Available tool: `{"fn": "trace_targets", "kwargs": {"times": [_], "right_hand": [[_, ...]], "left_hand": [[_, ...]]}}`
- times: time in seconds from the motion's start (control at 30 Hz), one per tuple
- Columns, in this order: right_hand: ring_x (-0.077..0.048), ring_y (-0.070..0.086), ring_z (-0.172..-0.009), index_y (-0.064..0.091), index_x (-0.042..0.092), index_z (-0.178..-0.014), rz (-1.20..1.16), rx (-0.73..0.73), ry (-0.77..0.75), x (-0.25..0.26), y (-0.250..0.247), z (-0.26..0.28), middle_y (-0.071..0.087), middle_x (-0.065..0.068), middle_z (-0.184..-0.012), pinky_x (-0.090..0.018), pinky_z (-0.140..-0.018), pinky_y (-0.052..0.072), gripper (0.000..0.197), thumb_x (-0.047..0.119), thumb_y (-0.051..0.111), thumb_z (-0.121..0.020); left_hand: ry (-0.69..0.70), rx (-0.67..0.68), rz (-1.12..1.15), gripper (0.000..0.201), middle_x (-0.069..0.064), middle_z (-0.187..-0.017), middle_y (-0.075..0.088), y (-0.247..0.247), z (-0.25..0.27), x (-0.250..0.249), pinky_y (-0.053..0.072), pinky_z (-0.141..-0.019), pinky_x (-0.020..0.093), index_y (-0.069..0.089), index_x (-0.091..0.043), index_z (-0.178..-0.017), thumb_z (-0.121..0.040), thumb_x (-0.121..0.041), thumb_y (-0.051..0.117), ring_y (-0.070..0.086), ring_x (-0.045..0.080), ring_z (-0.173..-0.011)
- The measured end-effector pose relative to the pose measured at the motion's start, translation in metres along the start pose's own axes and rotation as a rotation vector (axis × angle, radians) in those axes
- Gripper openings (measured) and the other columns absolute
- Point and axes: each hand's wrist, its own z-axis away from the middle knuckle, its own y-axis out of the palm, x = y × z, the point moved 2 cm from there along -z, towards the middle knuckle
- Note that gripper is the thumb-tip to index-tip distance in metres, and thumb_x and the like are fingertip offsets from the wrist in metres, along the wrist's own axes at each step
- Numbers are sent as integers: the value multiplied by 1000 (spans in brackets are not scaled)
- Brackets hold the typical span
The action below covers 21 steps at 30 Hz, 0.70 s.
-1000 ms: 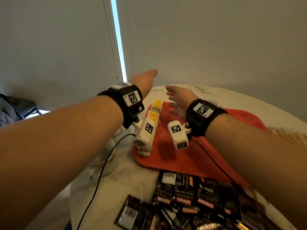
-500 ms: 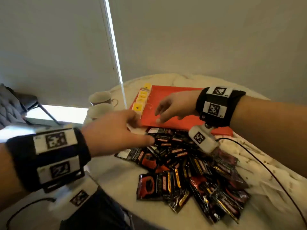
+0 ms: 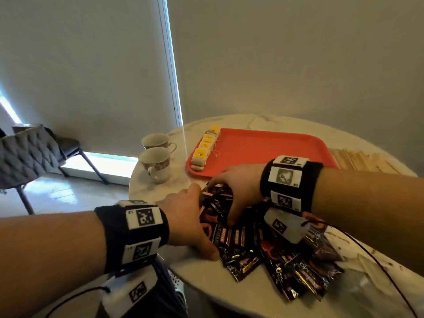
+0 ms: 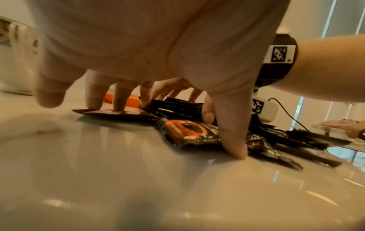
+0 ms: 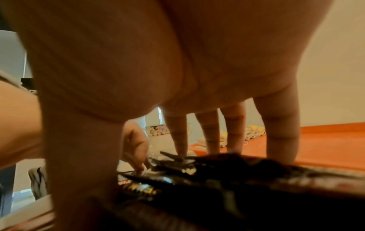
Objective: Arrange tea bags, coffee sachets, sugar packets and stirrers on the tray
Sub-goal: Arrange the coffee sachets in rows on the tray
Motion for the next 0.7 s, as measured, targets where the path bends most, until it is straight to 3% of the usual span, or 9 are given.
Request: {"fn": "trace_targets", "kwargs": {"times": [0.1, 0.17, 0.37, 0.47, 0.57, 0.7], "right_hand": [[-15, 60, -110, 49, 39, -144, 11, -53, -22, 2, -3, -6, 63, 10, -128, -38, -95, 53, 83, 47, 86, -71], [-16, 61, -108, 51, 38, -142, 17, -96, -33, 3, -4, -8, 65, 9, -126, -38, -95, 54, 75, 41, 83, -75], [-16, 62, -106, 56, 37, -138, 20, -210, -68, 5, -6, -11, 67, 8, -120, -36, -92, 55, 55, 35, 73, -86], [-16, 63, -106, 58, 37, -137, 10, -255, -87, 6, -9, -17, 68, 7, -121, -37, -93, 55, 49, 34, 68, -90], [-15, 63, -107, 54, 38, -140, -28, -227, -106, 7, -9, -21, 67, 8, -124, -36, -94, 54, 55, 40, 70, -88], [-14, 60, -111, 44, 36, -147, -49, -155, -155, 10, -8, -23, 62, 11, -129, -36, -97, 51, 87, 65, 79, -72]], "left_hand": [[-17, -68, -53, 87, -10, -104, 61, -8, -6, -1, 57, -82, 36, 47, -33, -107, -42, -66, 95, 59, 12, -93], [-49, -111, -61, 78, -7, -102, 62, -11, -10, 3, 57, -80, 34, 50, -29, -105, -50, -60, 96, 60, 13, -92], [-141, -227, -24, 67, -2, -96, 61, -19, -27, 25, 40, -58, 28, 49, -23, -103, -64, -53, 93, 56, 14, -83], [-170, -271, 76, 68, 1, -98, 62, -23, -35, 31, 42, -61, 27, 51, -19, -107, -64, -46, 96, 57, 16, -84], [-185, -330, 207, 70, 3, -98, 63, -24, -40, 37, 45, -64, 30, 51, -18, -109, -60, -36, 98, 58, 18, -84], [-190, -354, 290, 72, 2, -100, 62, -22, -41, 36, 47, -63, 30, 46, -23, -113, -61, -30, 96, 60, 18, -86]]}}
